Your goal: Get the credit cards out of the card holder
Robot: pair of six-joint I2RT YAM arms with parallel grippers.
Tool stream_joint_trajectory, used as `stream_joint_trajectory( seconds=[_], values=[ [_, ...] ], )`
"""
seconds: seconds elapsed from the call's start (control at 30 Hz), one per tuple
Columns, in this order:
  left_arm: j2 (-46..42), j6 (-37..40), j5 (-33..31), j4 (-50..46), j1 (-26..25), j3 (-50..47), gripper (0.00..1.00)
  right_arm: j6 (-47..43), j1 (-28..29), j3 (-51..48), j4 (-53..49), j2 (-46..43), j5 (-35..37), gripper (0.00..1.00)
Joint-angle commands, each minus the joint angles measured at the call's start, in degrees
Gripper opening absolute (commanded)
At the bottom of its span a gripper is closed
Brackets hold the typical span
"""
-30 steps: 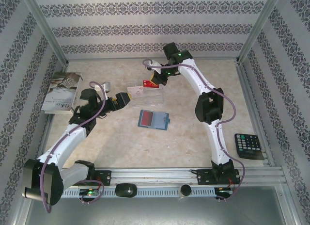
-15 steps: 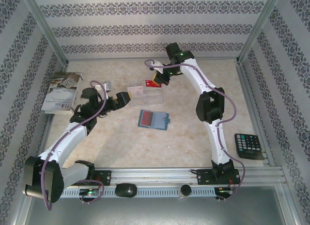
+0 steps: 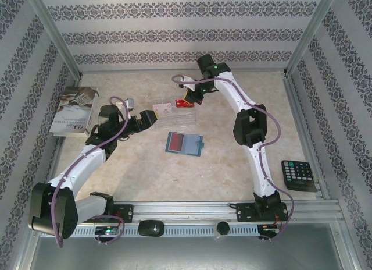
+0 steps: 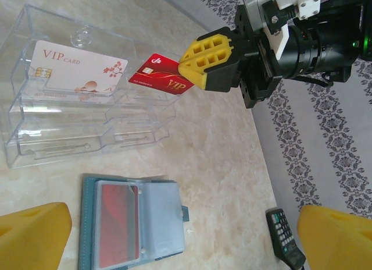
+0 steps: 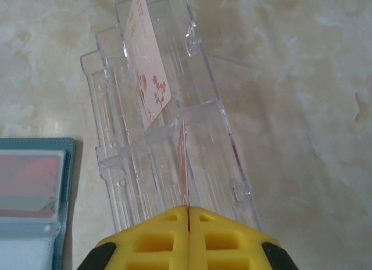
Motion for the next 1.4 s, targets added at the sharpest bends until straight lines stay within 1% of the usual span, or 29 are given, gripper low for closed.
stream_joint_trajectory(
  seconds=[0.0, 0.1, 0.13, 0.3, 0.37, 0.4, 0.47, 0.5, 0.53, 0.63, 0.77, 0.83, 0.9, 0.93, 0.97, 1.03, 1.07, 1.1, 1.13, 1.17, 1.2, 1.23, 1.27, 1.3, 1.33, 1.37],
  values=[
    [0.51, -0.80, 1.50, 2.80, 0.57, 2.03, 1.00, -1.54, 0.11, 1.12, 0.20, 0.81, 0.26, 0.00],
    [0.70, -0.86, 1.79, 3.03, 0.60, 2.00, 1.00, -1.49, 0.41, 0.87, 0.58, 0.93, 0.43, 0.00],
    [0.75, -1.04, 1.83, 3.35, 0.57, 1.87, 1.00, -1.45, 0.47, 0.72, 0.75, 0.94, 0.51, 0.02],
    [0.85, -1.19, 2.29, 3.91, 0.56, 1.56, 1.00, 0.10, 0.61, -1.49, 3.71, -0.50, -0.44, 0.22],
    [0.78, -1.40, 2.60, 4.42, 0.58, 1.33, 0.99, 1.58, 0.65, -3.87, 6.98, -2.26, -1.17, 0.36],
    [0.74, -1.43, 2.67, 4.54, 0.62, 1.38, 1.00, 2.44, 0.64, -5.49, 9.07, -3.40, -1.63, 0.40],
    [0.73, -1.56, 2.65, 4.77, 0.57, 1.11, 1.00, 4.25, 0.54, -8.03, 12.88, -5.51, -2.46, 0.47],
    [0.59, -1.65, 2.42, 4.89, 0.57, 0.96, 1.00, 5.39, 0.56, -9.34, 15.03, -6.65, -3.00, 0.60],
    [0.44, -1.59, 2.15, 4.90, 0.55, 0.86, 1.00, 6.72, 0.54, -10.73, 17.11, -7.88, -3.67, 0.97],
    [-0.37, -1.61, 0.90, 4.64, 0.56, 0.53, 1.00, 10.62, 0.62, -15.02, 23.56, -12.24, -6.08, 0.98],
    [-2.69, -2.83, -2.16, 6.17, 0.57, -1.19, 1.00, 20.76, 0.97, -27.32, 41.54, -21.52, -6.84, 0.98],
    [-4.12, -3.95, -3.31, 9.07, 0.62, -2.96, 1.00, 32.03, 1.13, -36.22, 55.06, -26.20, -4.32, 0.98],
    [-4.46, -5.35, -2.93, 12.79, 0.84, -4.54, 1.00, 44.80, 1.07, -42.43, 67.51, -28.68, -1.22, 0.98],
    [-4.11, -6.70, -2.36, 15.76, 0.97, -5.72, 1.00, 51.03, 0.94, -44.31, 71.45, -29.05, 0.41, 0.98],
    [-3.45, -8.12, -1.69, 18.83, 1.10, -6.88, 1.00, 54.67, 0.67, -44.61, 72.58, -28.88, -1.33, 0.98],
    [-1.20, -11.18, -0.56, 25.98, 1.35, -9.49, 1.00, 62.16, -0.11, -43.20, 69.83, -27.57, -7.41, 0.98],
    [-0.15, -12.02, -0.27, 26.75, 1.51, -9.74, 0.96, 65.58, -0.41, -43.21, 69.65, -27.09, -10.60, 0.98],
    [0.63, -12.04, -0.21, 25.36, 1.63, -9.44, 0.92, 70.17, -0.54, -44.30, 70.50, -26.83, -13.72, 0.98],
    [0.90, -11.06, -0.67, 23.20, 1.53, -9.12, 0.89, 74.33, -0.35, -46.61, 71.67, -27.30, -13.26, 0.98],
    [0.91, -10.22, -1.40, 21.31, 1.55, -9.01, 0.88, 75.72, 0.18, -49.58, 71.54, -28.23, -12.30, 0.98],
    [0.59, -9.24, -2.22, 19.73, 1.52, -9.20, 0.87, 75.78, 1.25, -54.20, 71.36, -30.50, -8.54, 0.98],
    [0.07, -8.56, -3.31, 18.04, 1.52, -9.32, 0.87, 74.26, 2.93, -59.52, 70.11, -33.84, -1.18, 0.98],
    [-0.44, -8.08, -3.86, 17.85, 1.46, -9.92, 0.87, 69.93, 5.11, -62.78, 67.45, -37.06, 5.93, 0.98],
    [-1.28, -7.94, -4.59, 18.61, 1.20, -10.91, 0.87, 64.87, 8.46, -65.62, 62.96, -40.39, 16.23, 0.98],
    [-2.10, -7.91, -5.62, 19.10, 0.94, -12.12, 0.88, 62.00, 11.96, -68.04, 60.55, -42.90, 27.64, 0.98],
    [-2.77, -7.75, -6.21, 19.55, 0.67, -13.00, 0.88, 61.42, 14.32, -69.89, 60.10, -44.30, 35.02, 0.98]
  ],
)
